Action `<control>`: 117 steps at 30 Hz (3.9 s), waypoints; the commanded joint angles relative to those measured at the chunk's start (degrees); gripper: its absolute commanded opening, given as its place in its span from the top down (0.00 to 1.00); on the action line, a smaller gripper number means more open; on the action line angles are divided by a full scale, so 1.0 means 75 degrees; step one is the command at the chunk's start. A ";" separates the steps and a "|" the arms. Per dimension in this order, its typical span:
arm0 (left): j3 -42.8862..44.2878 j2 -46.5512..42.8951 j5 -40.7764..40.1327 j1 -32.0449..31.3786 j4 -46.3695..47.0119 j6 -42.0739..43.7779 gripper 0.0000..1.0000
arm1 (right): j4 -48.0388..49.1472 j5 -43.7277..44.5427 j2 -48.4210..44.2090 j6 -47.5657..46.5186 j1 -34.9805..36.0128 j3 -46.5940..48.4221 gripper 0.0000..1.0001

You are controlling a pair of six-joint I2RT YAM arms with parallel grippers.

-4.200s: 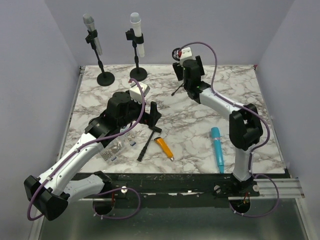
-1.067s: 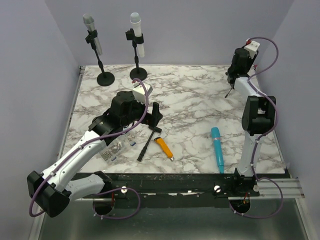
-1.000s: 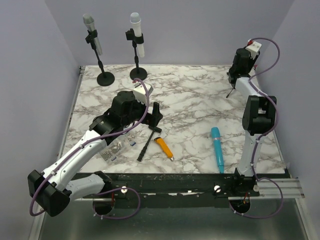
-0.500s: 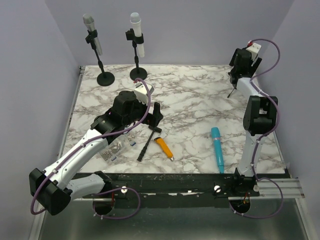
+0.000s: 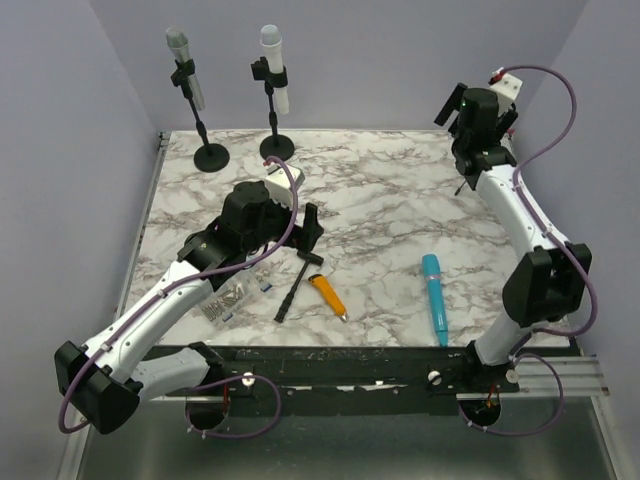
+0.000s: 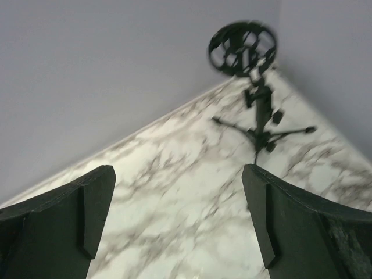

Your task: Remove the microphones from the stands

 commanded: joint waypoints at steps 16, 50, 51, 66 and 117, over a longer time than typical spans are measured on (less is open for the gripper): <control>-0.0663 -0.0129 -0.0561 0.1396 0.1043 -0.1591 0.02 | -0.1316 -0.3938 -0.2369 0.2123 0.3704 -0.4431 0.00; 0.7649 0.7404 0.0649 0.3841 0.4740 -0.0561 0.02 | -0.0850 -0.4447 -0.4459 0.0573 0.3694 -0.5558 0.00; 0.7920 0.7609 0.0581 0.3823 0.4784 -0.0588 0.01 | -0.0868 -0.4283 -0.4414 0.0539 0.3700 -0.5533 0.00; 0.9937 0.9793 -0.0415 0.3394 0.6163 -0.0537 0.08 | -0.0890 -0.3406 -0.3906 0.0284 0.3692 -0.5463 0.00; 0.4669 0.4489 -0.2999 -0.1119 0.1903 -0.2543 1.00 | -0.1455 -0.3482 -0.5607 0.0728 0.3689 -0.5835 0.00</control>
